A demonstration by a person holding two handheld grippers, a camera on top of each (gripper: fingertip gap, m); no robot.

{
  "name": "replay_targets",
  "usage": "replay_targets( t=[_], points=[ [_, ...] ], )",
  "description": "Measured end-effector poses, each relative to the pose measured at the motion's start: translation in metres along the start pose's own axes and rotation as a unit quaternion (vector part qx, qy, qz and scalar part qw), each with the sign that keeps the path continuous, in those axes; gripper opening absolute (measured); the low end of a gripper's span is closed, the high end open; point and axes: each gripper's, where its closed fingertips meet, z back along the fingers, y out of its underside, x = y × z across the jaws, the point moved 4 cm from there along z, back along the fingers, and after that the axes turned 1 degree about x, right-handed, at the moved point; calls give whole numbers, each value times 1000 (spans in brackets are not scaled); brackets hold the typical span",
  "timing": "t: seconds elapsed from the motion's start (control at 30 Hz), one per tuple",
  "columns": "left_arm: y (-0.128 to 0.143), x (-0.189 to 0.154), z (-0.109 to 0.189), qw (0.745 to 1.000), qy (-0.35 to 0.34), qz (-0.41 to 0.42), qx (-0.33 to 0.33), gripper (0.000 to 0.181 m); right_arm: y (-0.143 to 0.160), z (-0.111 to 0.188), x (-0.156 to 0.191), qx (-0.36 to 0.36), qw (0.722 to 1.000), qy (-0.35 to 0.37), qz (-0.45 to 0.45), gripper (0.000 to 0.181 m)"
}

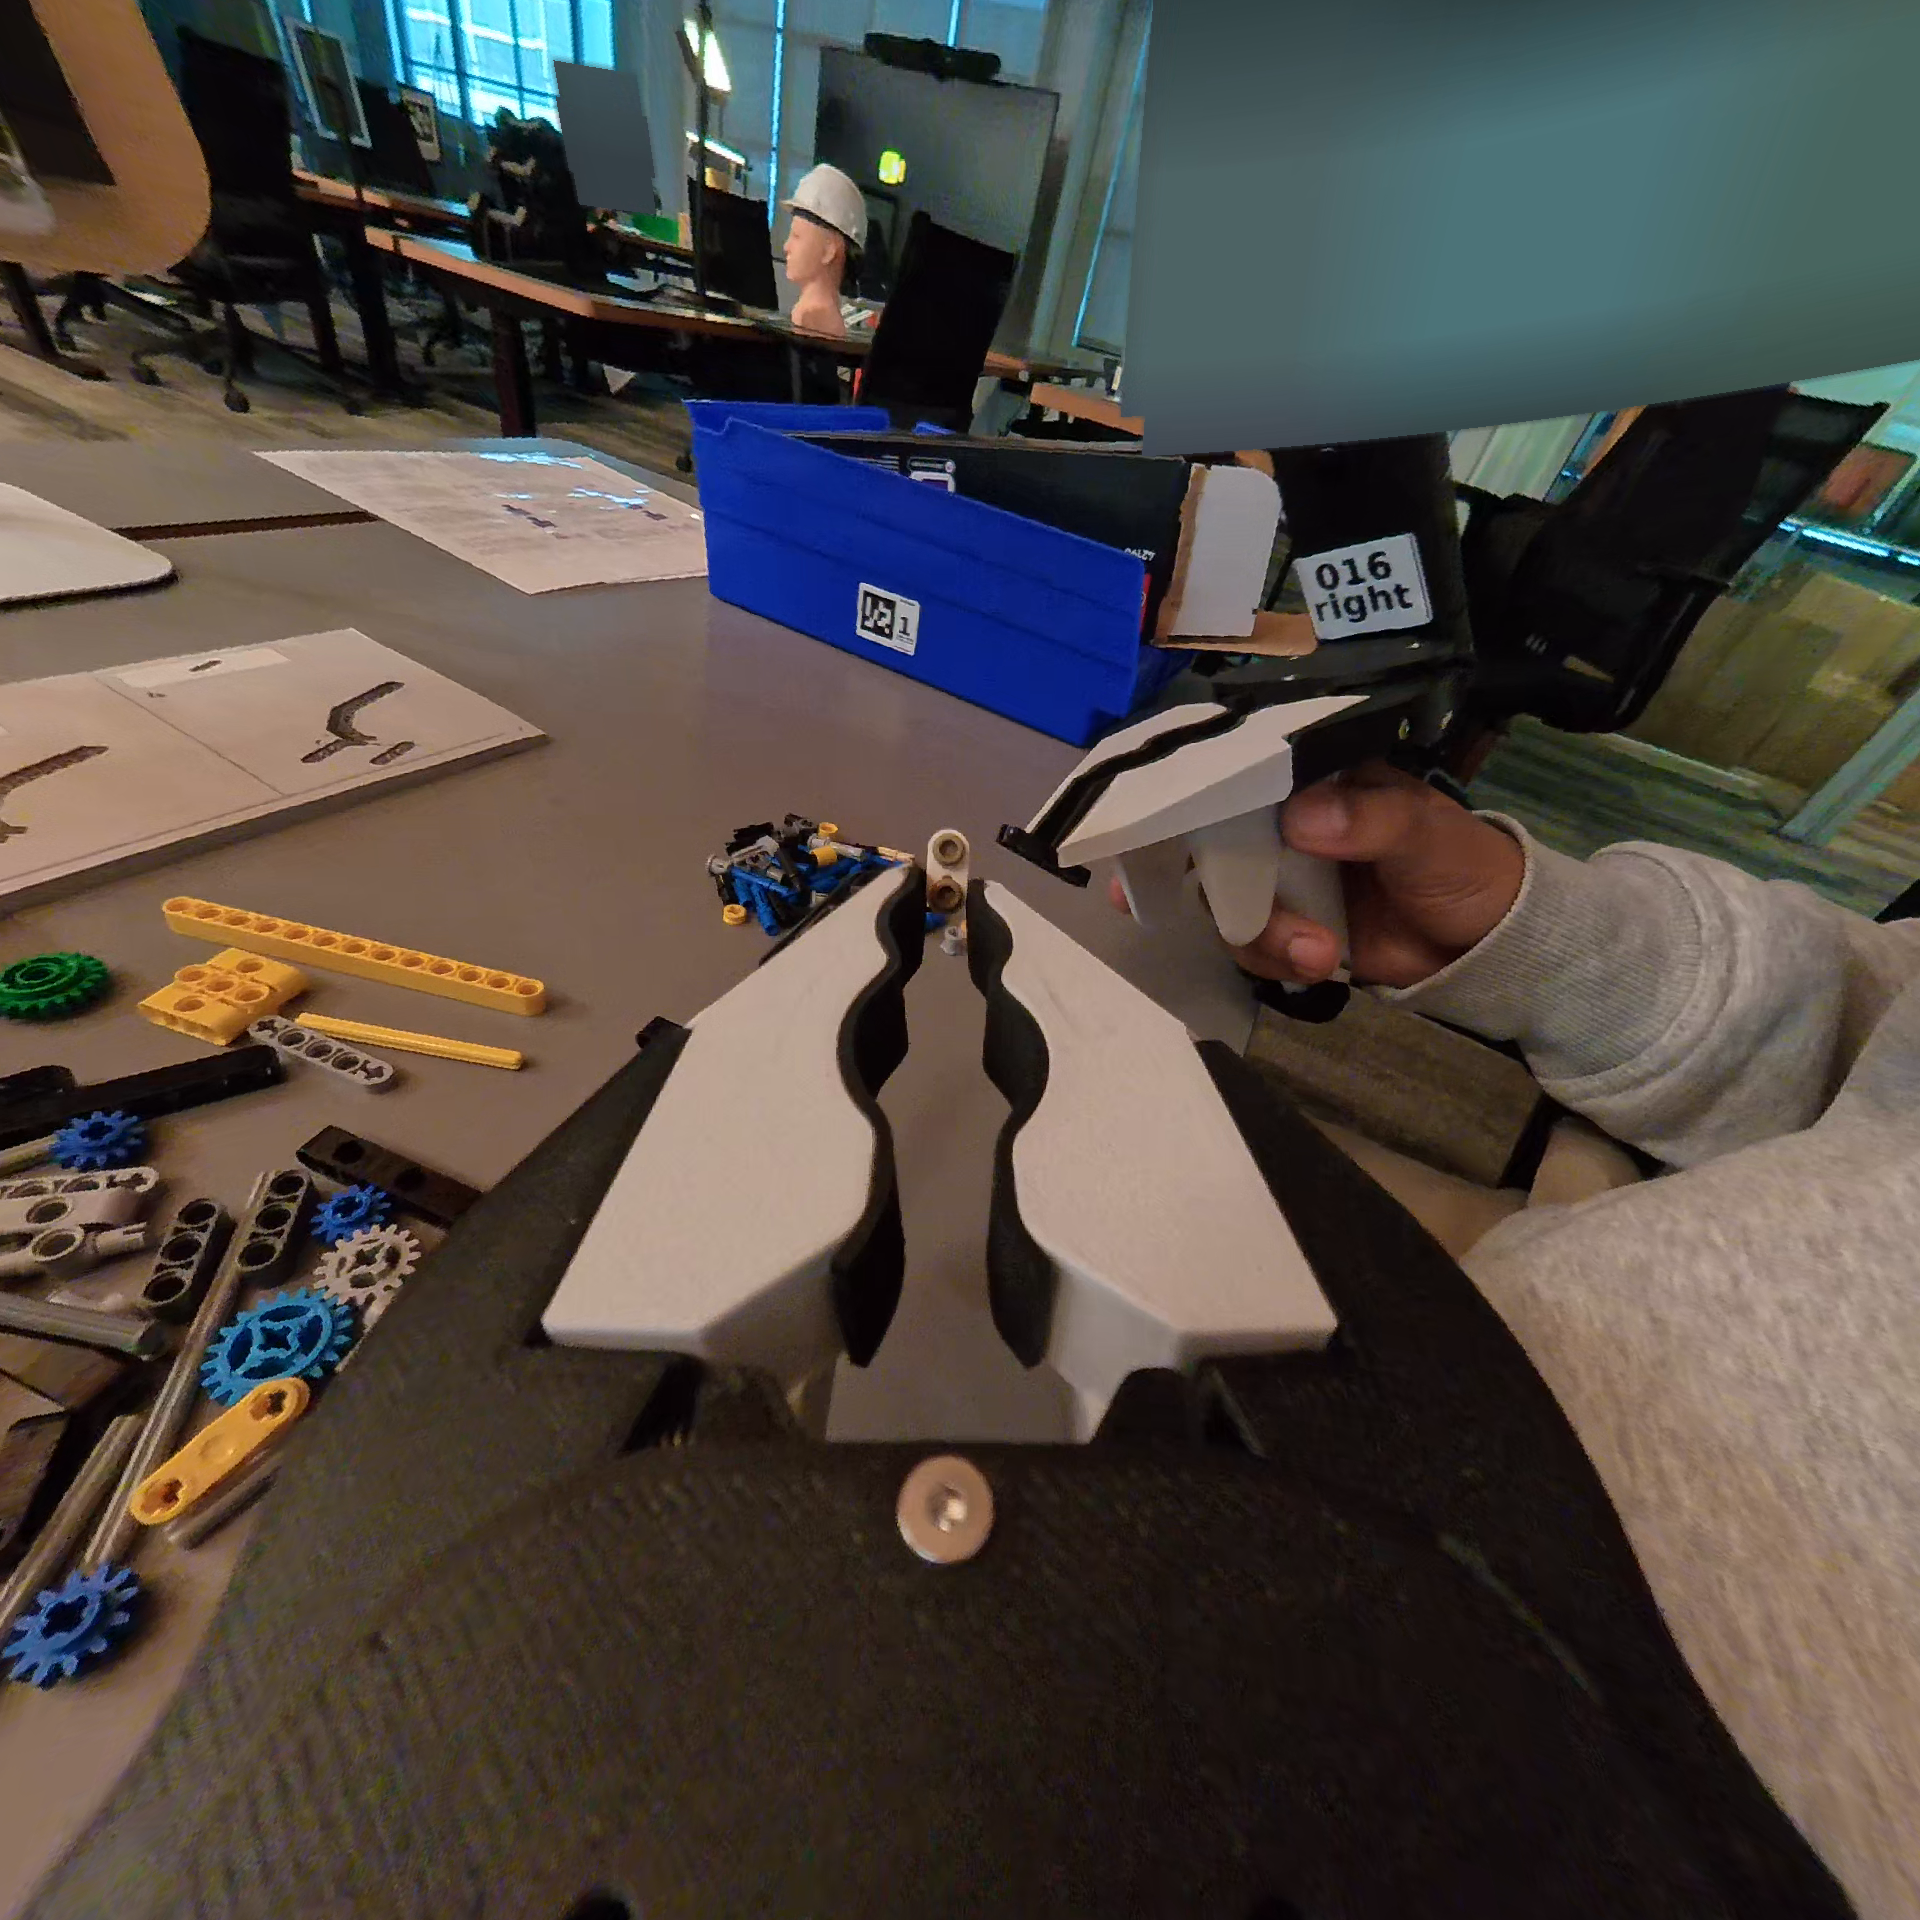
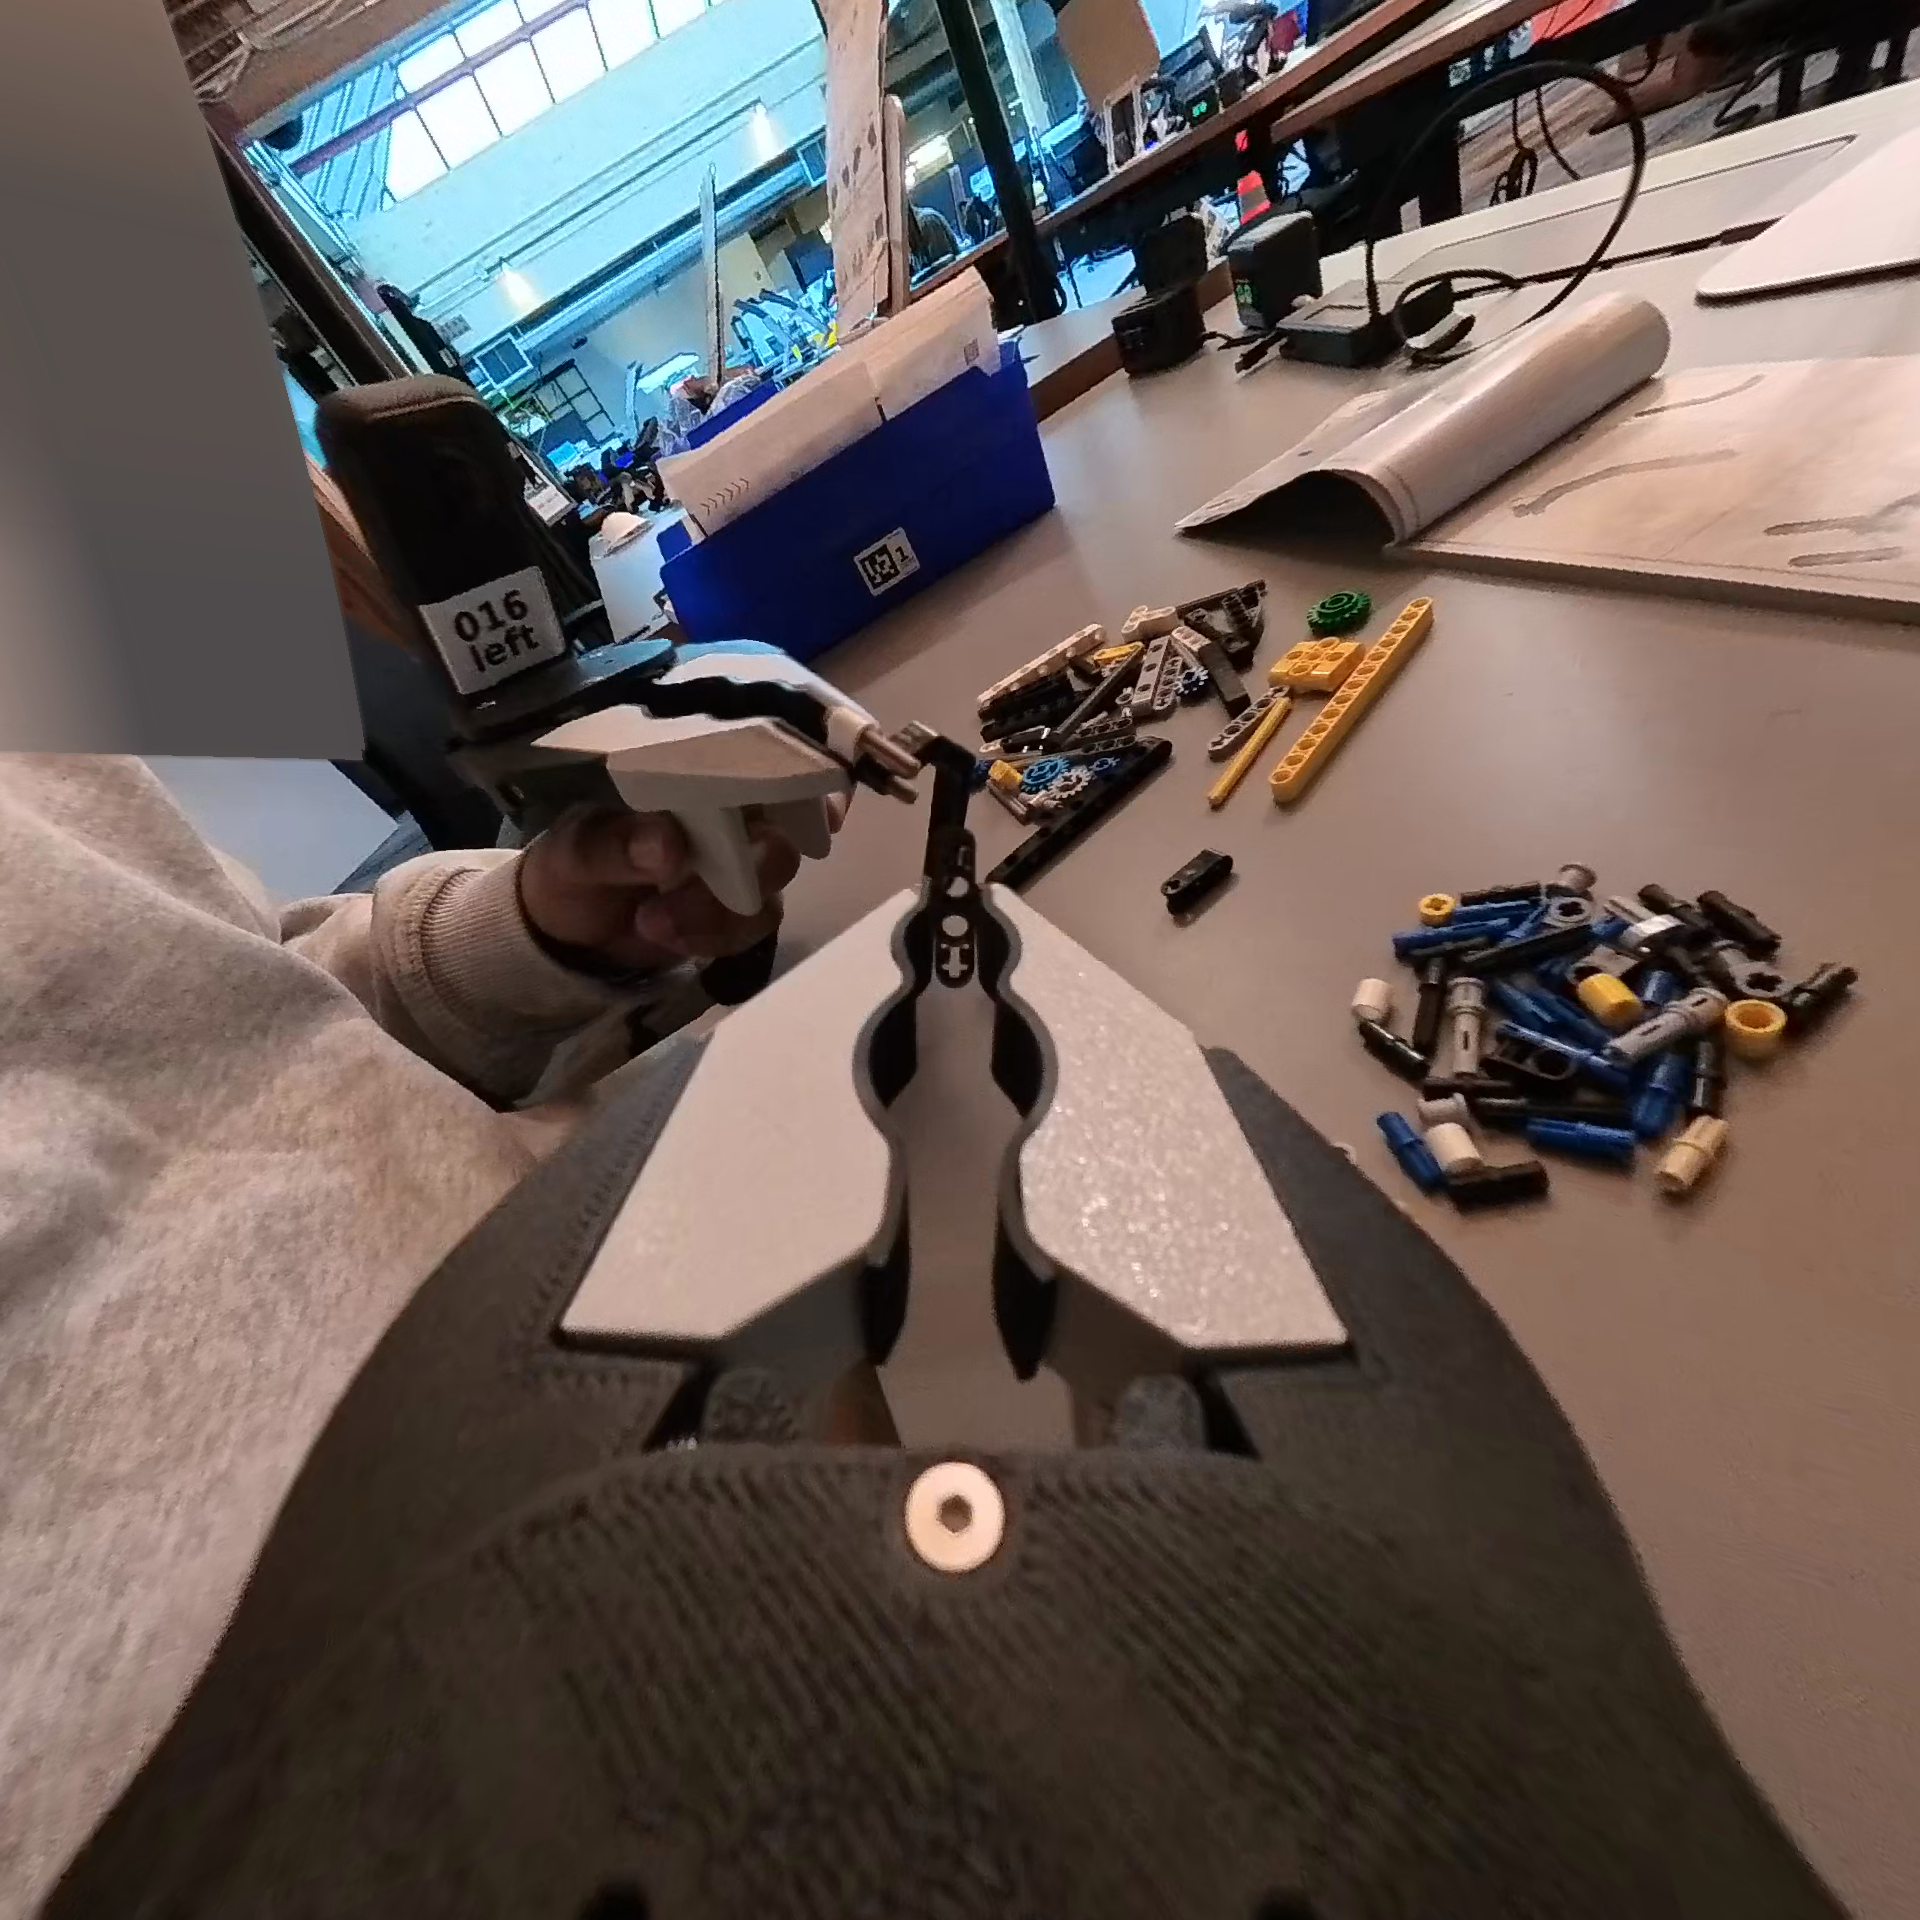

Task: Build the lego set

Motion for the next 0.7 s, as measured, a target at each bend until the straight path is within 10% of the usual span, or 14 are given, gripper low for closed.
replay_targets(
  t=[0.47, 0.7],
  points=[
    [2, 1, -2, 1000, 3, 21, 4, 6, 30, -11, -5, 150, 977, 92, 119, 5],
    [2, 1, -2, 1000, 1, 22, 3, 6, 19, -9, -4, 108, 976, 113, 148, 5]
  ],
)
